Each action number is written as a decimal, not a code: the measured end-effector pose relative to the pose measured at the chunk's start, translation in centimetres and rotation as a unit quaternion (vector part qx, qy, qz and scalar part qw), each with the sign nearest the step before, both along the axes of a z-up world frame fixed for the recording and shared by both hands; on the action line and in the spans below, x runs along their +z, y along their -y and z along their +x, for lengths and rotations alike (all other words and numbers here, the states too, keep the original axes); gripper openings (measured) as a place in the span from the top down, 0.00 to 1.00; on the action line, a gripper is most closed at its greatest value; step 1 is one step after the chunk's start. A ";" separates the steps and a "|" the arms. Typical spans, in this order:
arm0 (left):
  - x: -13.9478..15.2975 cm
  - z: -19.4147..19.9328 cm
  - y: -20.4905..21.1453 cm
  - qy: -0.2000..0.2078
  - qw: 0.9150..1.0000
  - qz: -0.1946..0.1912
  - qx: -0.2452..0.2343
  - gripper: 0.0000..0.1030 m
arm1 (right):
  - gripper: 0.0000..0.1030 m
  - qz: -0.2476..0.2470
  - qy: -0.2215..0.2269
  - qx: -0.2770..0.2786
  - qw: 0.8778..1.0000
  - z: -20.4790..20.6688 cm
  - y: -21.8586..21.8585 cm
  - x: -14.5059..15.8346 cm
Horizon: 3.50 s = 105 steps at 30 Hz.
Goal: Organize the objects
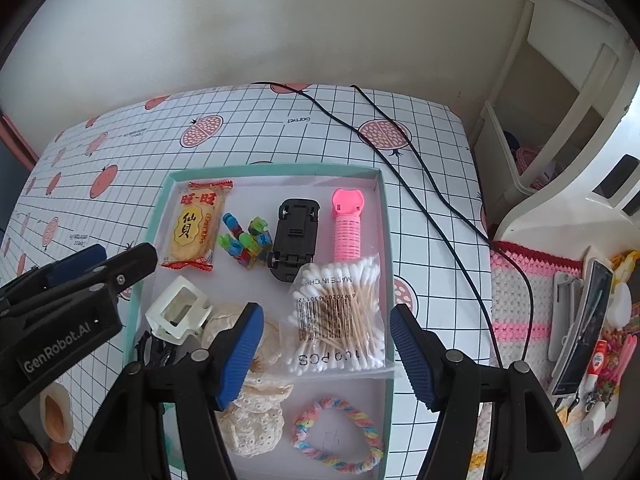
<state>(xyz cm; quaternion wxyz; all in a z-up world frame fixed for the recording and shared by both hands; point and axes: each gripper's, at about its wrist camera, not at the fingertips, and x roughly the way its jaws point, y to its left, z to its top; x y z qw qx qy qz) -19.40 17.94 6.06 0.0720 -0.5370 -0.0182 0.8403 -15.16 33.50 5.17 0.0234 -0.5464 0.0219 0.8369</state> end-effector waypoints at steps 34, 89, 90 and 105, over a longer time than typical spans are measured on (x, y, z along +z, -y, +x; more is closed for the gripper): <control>-1.0 -0.8 5.1 -0.015 0.992 -0.069 0.101 0.00 | 0.00 -0.011 -0.021 -0.001 1.000 -0.3 0.1 -0.2; 6.6 8.2 11.4 -0.090 0.995 -0.005 0.046 0.00 | 0.00 0.019 -0.076 -0.054 0.996 8.8 5.6 7.2; 6.7 8.7 11.5 -0.094 0.995 -0.007 0.041 0.00 | 0.00 0.020 -0.078 -0.054 0.995 9.1 5.7 7.2; 5.2 15.1 13.3 -0.115 0.992 0.002 0.043 0.00 | 0.00 0.001 -0.088 -0.069 0.994 15.1 7.1 5.1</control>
